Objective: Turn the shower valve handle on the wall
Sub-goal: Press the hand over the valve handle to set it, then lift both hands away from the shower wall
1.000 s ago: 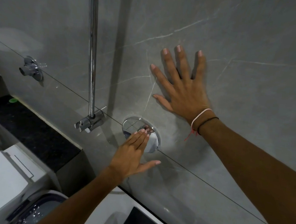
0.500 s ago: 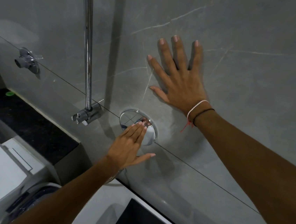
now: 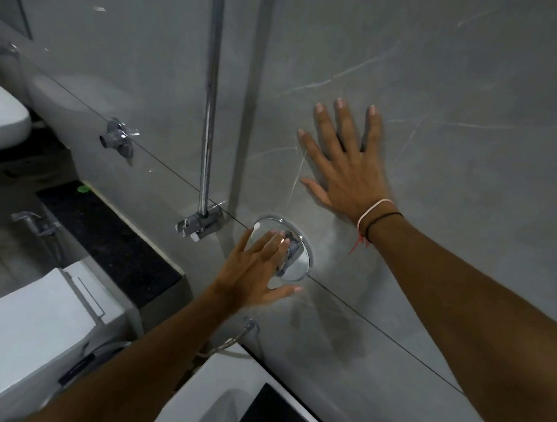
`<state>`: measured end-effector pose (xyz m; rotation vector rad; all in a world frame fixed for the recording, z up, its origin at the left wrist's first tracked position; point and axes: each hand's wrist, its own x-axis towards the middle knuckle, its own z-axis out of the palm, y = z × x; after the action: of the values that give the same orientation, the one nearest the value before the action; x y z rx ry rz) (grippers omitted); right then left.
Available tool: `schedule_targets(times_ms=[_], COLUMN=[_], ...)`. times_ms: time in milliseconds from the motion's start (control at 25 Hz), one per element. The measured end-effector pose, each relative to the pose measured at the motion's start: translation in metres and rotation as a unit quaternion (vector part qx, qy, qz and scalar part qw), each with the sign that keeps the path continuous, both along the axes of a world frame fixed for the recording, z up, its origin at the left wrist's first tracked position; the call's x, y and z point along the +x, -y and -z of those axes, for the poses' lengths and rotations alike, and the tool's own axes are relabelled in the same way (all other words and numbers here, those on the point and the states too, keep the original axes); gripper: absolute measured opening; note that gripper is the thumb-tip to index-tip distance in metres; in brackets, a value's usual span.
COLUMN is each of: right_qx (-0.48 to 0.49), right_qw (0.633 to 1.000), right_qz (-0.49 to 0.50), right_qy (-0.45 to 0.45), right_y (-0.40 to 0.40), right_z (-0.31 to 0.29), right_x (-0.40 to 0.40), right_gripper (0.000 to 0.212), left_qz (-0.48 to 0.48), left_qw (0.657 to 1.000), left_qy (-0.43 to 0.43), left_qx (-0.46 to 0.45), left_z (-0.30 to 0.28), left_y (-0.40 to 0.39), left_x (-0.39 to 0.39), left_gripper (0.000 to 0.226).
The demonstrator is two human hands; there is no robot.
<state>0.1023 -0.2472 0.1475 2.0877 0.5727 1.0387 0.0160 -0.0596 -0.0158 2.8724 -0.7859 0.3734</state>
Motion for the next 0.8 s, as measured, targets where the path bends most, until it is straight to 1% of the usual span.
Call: schedule_targets(times_ms=[120,200,280,400,520,600,720,800], right_qx=[0.008,0.021,0.045,0.086,0.118,0.151,0.199,0.224], right_qw=[0.999,0.999,0.998,0.995,0.988,0.977,0.953,0.932], right_qz=[0.035,0.022,-0.01,-0.052,-0.099,-0.147,-0.224,-0.282], right_qy=[-0.003,-0.011,-0.033,-0.026,-0.024,-0.028,-0.042,-0.046], right_y=[-0.026,-0.052,-0.076,-0.117,-0.168,-0.204,-0.261,-0.302], right_z=[-0.011,-0.024,-0.042,-0.075,-0.102,-0.119,-0.144,-0.159], right_x=[-0.014,-0.022,-0.027,-0.04,-0.053,-0.064,-0.089,-0.114], right_gripper=[0.085,0.082,0.082,0.085,0.089,0.092,0.096,0.096], left_qz=[-0.06,-0.117,-0.167,-0.234,-0.309,-0.36,-0.434,-0.476], left_qw=[0.998,0.993,0.985,0.966,0.934,0.905,0.856,0.827], left_qy=[-0.01,0.007,0.038,0.111,0.175,0.222,0.277,0.296], left_qx=[0.009,0.003,0.0,0.014,0.028,0.041,0.044,0.049], left_z=[-0.022,-0.044,-0.071,-0.117,-0.162,-0.189,-0.235,-0.268], left_y=[-0.03,-0.059,-0.091,-0.149,-0.206,-0.243,-0.296,-0.331], left_x=[-0.019,-0.03,-0.042,-0.069,-0.102,-0.129,-0.187,-0.234], left_gripper=[0.1,0.1,0.101,0.1,0.097,0.095,0.094,0.094])
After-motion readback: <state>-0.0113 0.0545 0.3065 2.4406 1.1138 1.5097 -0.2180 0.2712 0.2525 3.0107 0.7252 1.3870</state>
